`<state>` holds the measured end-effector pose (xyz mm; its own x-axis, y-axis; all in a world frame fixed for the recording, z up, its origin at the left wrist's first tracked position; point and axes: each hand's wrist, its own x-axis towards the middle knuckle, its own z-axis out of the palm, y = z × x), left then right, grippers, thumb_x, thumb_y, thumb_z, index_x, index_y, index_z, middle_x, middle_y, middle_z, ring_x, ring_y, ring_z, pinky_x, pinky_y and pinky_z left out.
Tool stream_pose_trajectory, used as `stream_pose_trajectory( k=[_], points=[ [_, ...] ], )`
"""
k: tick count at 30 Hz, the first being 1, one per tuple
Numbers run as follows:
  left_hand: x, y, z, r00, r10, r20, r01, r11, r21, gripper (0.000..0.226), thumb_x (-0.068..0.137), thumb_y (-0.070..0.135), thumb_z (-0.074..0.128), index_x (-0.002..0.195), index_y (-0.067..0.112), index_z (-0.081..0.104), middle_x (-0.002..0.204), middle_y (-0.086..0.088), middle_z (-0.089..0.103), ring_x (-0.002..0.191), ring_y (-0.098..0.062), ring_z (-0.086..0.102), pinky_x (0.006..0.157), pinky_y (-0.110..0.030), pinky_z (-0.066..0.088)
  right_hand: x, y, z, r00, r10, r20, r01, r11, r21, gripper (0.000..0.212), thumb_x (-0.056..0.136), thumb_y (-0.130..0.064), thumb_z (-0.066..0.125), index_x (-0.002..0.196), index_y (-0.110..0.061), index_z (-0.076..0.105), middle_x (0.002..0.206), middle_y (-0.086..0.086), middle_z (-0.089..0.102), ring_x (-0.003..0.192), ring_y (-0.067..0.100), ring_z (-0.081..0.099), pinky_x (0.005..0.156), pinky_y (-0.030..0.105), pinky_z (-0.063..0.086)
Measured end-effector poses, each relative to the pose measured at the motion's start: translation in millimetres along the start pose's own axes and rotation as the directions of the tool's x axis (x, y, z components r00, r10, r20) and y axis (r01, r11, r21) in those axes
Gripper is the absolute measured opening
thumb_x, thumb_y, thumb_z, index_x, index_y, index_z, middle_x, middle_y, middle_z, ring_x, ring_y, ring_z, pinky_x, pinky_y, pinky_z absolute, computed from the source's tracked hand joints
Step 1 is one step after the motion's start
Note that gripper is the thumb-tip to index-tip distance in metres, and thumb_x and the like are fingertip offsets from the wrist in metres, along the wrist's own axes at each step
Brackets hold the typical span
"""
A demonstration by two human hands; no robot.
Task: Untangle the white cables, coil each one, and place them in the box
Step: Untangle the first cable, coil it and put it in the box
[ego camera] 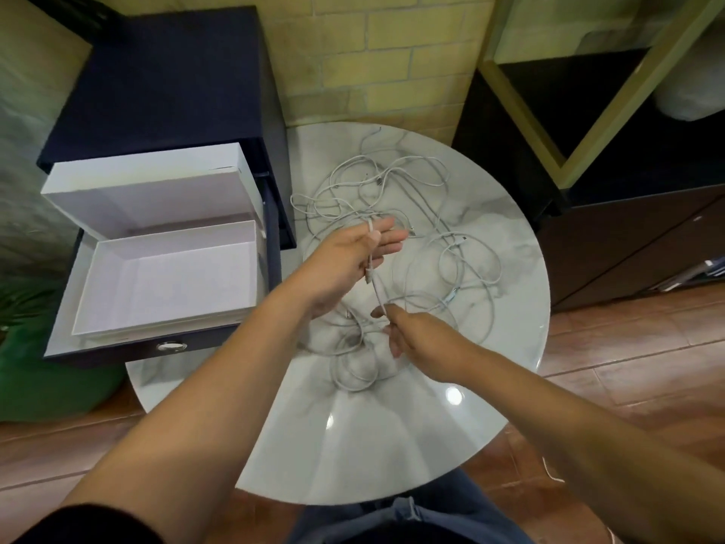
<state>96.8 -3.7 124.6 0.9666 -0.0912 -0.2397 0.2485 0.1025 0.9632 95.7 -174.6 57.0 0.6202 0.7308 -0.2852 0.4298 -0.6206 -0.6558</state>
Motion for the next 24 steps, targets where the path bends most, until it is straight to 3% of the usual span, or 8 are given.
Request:
stream_pose_trajectory(
  k=[1,4,6,8,12,16,20,24],
  points=[
    [1,-4,3,1.000,-0.002,-0.015,0.003,0.999,0.043,0.038,0.105,0.015,0.032,0.141,0.007,0.040,0.135,-0.005,0.056,0.122,-0.012,0.055,0.109,-0.029,0.037,-1,-1,-5,0.999,-0.033,0.034,0.035,0.999,-0.037,0.036,0.099,-0.013,0.040,0.135,-0.011,0.041,0.093,0.001,0.064,0.081,0.009,0.061,0.074,0.030,0.046],
    [5,-13,12,0.997,0.020,-0.076,-0.010,0.993,0.119,0.039,0.103,0.009,0.037,0.142,0.007,0.041,0.137,-0.005,0.054,0.121,-0.009,0.054,0.108,-0.024,0.037,0,-1,-21,0.991,-0.083,0.101,0.099,0.982,-0.160,0.032,0.102,-0.024,0.038,0.128,-0.008,0.047,0.112,0.012,0.065,0.097,0.026,0.060,0.071,0.026,0.035],
    [6,-16,18,0.995,0.036,-0.091,-0.021,0.986,0.167,0.039,0.103,0.009,0.037,0.142,0.008,0.042,0.136,-0.004,0.055,0.120,-0.009,0.054,0.102,-0.017,0.040,0,-1,-29,0.988,-0.078,0.137,0.104,0.975,-0.197,0.031,0.102,-0.027,0.038,0.124,-0.010,0.051,0.114,0.011,0.064,0.101,0.026,0.059,0.075,0.029,0.040],
    [7,-19,21,0.993,0.036,-0.109,-0.016,0.983,0.183,0.040,0.103,0.009,0.037,0.142,0.010,0.041,0.134,-0.004,0.056,0.119,-0.009,0.055,0.098,-0.013,0.040,-1,-2,-38,0.984,-0.080,0.160,0.114,0.970,-0.215,0.028,0.101,-0.028,0.038,0.116,-0.011,0.056,0.114,0.008,0.065,0.101,0.024,0.059,0.084,0.037,0.046],
    [9,-22,22,0.979,0.053,-0.198,-0.032,0.994,0.104,0.039,0.104,0.013,0.036,0.142,0.011,0.041,0.128,-0.005,0.061,0.112,-0.011,0.062,0.100,-0.022,0.046,-5,-1,-54,0.980,-0.042,0.193,0.099,0.951,-0.292,0.026,0.101,-0.028,0.037,0.107,-0.012,0.057,0.100,0.009,0.066,0.089,0.025,0.059,0.081,0.044,0.047],
    [13,-18,25,0.963,0.015,-0.268,-0.029,0.998,-0.051,0.037,0.104,0.013,0.034,0.141,0.008,0.040,0.112,-0.004,0.066,0.104,-0.015,0.066,0.096,-0.027,0.051,-11,-4,-56,0.970,-0.003,0.242,0.114,0.888,-0.446,0.028,0.102,-0.028,0.038,0.118,-0.011,0.052,0.107,0.014,0.063,0.095,0.030,0.057,0.081,0.043,0.047],
    [16,-20,34,0.963,0.036,-0.267,-0.070,0.990,-0.119,0.037,0.104,0.011,0.035,0.139,0.005,0.042,0.117,-0.005,0.065,0.108,-0.012,0.065,0.094,-0.021,0.051,-15,-10,-53,0.961,-0.006,0.276,0.130,0.892,-0.433,0.033,0.103,-0.030,0.036,0.130,-0.013,0.046,0.108,0.018,0.062,0.096,0.032,0.058,0.080,0.041,0.047],
    [18,-25,35,0.955,0.060,-0.292,-0.069,0.997,-0.019,0.035,0.103,0.011,0.039,0.136,0.007,0.047,0.118,-0.002,0.065,0.109,-0.009,0.064,0.098,-0.022,0.048,-15,-9,-60,0.958,-0.014,0.286,0.132,0.907,-0.400,0.035,0.103,-0.030,0.036,0.132,-0.014,0.046,0.118,0.015,0.061,0.106,0.030,0.056,0.079,0.035,0.043]
  ],
)
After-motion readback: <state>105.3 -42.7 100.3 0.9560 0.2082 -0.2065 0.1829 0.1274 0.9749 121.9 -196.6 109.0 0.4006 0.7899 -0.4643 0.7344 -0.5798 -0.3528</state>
